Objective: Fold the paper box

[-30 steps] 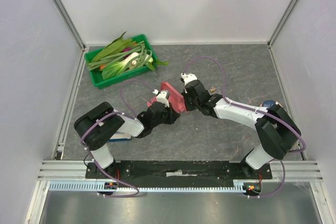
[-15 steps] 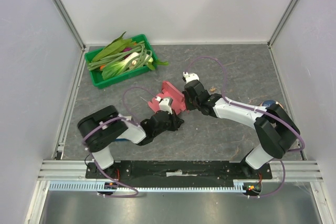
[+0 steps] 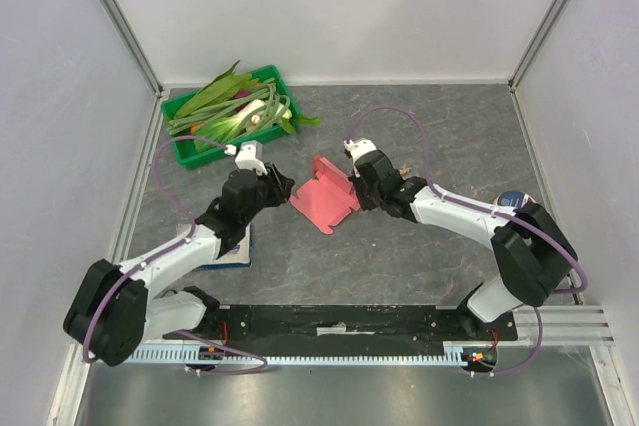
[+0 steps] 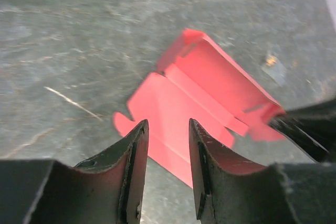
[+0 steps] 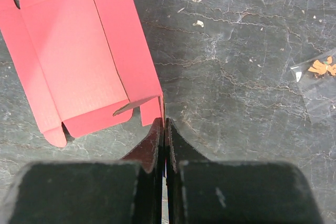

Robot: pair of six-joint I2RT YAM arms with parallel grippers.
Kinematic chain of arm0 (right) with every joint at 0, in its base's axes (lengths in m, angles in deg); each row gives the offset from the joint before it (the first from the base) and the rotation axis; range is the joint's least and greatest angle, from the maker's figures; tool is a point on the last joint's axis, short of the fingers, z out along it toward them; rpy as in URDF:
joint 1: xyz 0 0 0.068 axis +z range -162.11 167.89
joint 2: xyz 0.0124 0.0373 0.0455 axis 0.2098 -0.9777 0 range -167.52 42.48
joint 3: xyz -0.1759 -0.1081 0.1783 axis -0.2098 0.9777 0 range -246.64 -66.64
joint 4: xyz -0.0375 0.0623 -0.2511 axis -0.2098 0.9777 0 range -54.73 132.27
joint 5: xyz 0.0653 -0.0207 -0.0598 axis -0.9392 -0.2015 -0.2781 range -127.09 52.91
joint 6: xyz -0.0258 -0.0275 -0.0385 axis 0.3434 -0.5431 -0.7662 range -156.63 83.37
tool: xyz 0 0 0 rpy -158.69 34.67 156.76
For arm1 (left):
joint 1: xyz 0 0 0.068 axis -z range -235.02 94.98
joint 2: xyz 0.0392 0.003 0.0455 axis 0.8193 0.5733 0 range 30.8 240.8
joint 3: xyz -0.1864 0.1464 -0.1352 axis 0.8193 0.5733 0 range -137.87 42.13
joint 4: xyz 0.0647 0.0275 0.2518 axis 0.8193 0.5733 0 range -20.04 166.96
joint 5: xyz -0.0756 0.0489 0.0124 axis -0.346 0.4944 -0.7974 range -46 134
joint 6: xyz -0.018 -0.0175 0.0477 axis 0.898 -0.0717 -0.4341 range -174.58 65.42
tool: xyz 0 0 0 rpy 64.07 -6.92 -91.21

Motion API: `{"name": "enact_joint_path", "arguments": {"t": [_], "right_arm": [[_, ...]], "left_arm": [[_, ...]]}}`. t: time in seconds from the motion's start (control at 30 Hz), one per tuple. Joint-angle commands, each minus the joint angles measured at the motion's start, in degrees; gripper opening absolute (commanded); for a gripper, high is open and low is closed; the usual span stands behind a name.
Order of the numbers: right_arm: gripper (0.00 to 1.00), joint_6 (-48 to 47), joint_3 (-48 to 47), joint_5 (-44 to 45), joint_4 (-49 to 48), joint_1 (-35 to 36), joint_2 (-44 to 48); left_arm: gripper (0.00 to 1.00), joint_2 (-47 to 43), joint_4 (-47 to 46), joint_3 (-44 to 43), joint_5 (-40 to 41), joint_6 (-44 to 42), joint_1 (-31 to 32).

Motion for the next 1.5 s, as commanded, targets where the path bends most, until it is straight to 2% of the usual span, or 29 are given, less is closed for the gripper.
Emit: {"name": "enact_joint_path", "arguments": {"t": [0.0,0.07,0.13,0.2,0.23,0.27,0.37,0.53,0.67,0.7,0.83,0.93,1.17,1.33,1.47], "right_arm": [[0.0,-2.78,-0.23,-1.32,0.91,-0.89,1.78],[0.02,-3.04,-0.32,-1.68,1.26,-0.98,1.43],[0.05,-3.22,-0.32,-1.94,1.61,-1.07,1.08],[0.15,-3.48,-0.41,-2.12,1.7,-1.07,0.99],[0.21,-3.48,-0.67,-2.12,1.87,-1.07,0.82],[0.31,-3.57,-1.02,-2.03,1.96,-1.15,0.73],[0.44,-4.62,-3.74,-1.77,3.89,-1.15,0.12],[0.55,-7.43,-8.75,-0.45,8.11,-1.07,-0.33],[0.71,-8.05,-11.21,-0.09,8.03,-1.94,-0.67],[0.72,-7.71,-12.09,-1.32,7.85,-2.47,-2.16],[0.73,-6.73,-15.69,-11.59,3.99,-9.22,-6.91],[0.71,-9.36,-20.16,-18.8,4.15,-11.17,-13.67],[0.59,-14.55,-24.66,-22.5,3.54,-11.26,-23.0],[0.4,-14.21,-25.81,-26.63,3.1,-11.26,-25.2],[0.24,-14.73,-23.53,-25.08,1.87,-10.03,-21.17]], "left_arm": [[0.43,5.93,4.12,-4.97,1.83,-5.16,-5.14],[0.45,9.55,2.46,-7.51,-0.79,-5.68,-6.47],[0.47,13.94,-3.33,-8.22,-3.61,-6.56,-7.26],[0.49,16.32,-10.08,-8.23,-5.82,-7.88,-7.27],[0.49,18.86,-10.64,-8.84,-6.0,-8.41,-7.27],[0.47,20.27,-10.56,-10.67,-5.39,-9.8,-7.27],[0.4,24.49,-9.85,-14.1,-5.99,-12.0,-7.27],[0.32,28.46,-9.59,-16.93,-6.09,-13.6,-7.27],[0.29,28.99,-11.17,-15.53,-8.72,-12.37,-7.27],[0.28,28.9,-11.26,-15.09,-8.81,-11.93,-7.27],[0.27,28.29,-13.11,-11.84,-9.6,-10.43,-7.18],[0.24,28.64,-12.76,-10.96,-10.92,-8.86,-7.18],[0.18,27.93,-15.57,-6.38,-12.67,-3.23,-6.04],[0.16,28.11,-15.75,-3.84,-10.4,-1.12,-3.93],[0.13,29.34,-17.76,-2.52,-11.45,1.87,-3.23]]}}
